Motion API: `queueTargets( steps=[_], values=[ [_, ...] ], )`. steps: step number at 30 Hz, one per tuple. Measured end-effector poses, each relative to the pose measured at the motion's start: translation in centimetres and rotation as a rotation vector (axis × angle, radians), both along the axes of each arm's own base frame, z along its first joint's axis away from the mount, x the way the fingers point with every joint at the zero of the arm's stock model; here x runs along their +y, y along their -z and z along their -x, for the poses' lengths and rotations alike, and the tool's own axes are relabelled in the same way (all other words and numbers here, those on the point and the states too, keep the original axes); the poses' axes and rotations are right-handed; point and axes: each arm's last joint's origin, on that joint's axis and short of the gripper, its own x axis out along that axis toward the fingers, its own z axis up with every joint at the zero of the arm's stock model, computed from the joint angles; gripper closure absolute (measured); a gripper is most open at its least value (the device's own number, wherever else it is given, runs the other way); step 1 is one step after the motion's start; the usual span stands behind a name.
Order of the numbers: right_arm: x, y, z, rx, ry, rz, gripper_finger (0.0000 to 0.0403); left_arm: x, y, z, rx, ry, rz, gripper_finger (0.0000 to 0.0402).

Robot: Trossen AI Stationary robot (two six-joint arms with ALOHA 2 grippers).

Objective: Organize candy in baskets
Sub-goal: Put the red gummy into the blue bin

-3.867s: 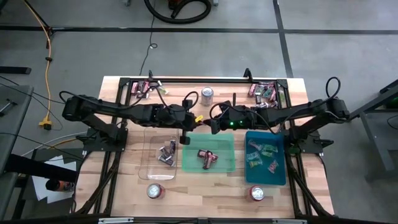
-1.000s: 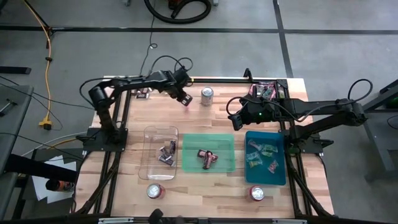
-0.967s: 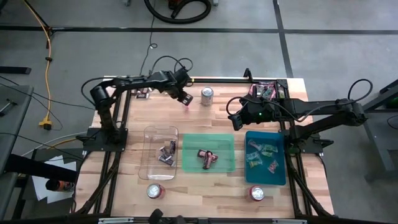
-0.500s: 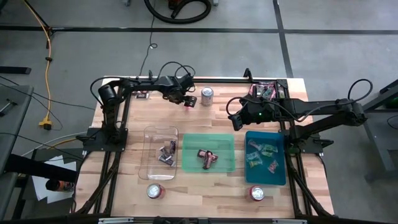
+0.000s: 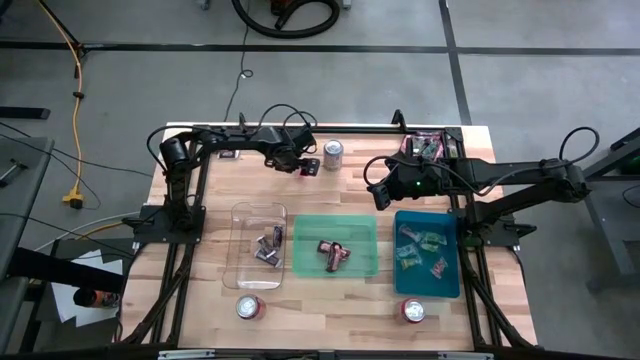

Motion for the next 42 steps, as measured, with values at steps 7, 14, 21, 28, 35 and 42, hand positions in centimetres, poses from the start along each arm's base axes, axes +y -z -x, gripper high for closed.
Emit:
queueTargets(
  steps=[7, 14, 21, 28, 35, 42],
  values=[
    [0.0, 0.0, 0.0, 0.000, -0.001, 0.000, 0.0403, 0.1, 1.1, -0.3, 0.002, -0.044, 0.029, 0.0161],
    [0.0, 0.0, 0.0, -0.001, -0.002, 0.000, 0.0403, -0.5, 1.9, -0.9, 0.025, -0.025, 0.022, 0.0173],
    [0.0, 0.0, 0.0, -0.001, -0.002, 0.000, 0.0403, -0.6, 1.5, -0.4, 0.063, 0.071, -0.003, 0.0308],
    [0.2, 0.0, 0.0, -0.002, -0.013, -0.003, 0.0403, -0.8, -2.2, 0.6, 0.017, 0.330, -0.088, 0.0382],
    [1.4, -0.5, -0.4, -0.058, -0.084, 0.029, 0.0403, -5.8, -10.0, 1.5, -0.110, 0.743, -0.323, 0.0398],
    [1.7, -1.5, -2.3, -0.251, -0.004, 0.059, 0.0398, -14.0, -13.5, 1.1, -0.145, 1.143, -0.588, 0.0400]
  ],
)
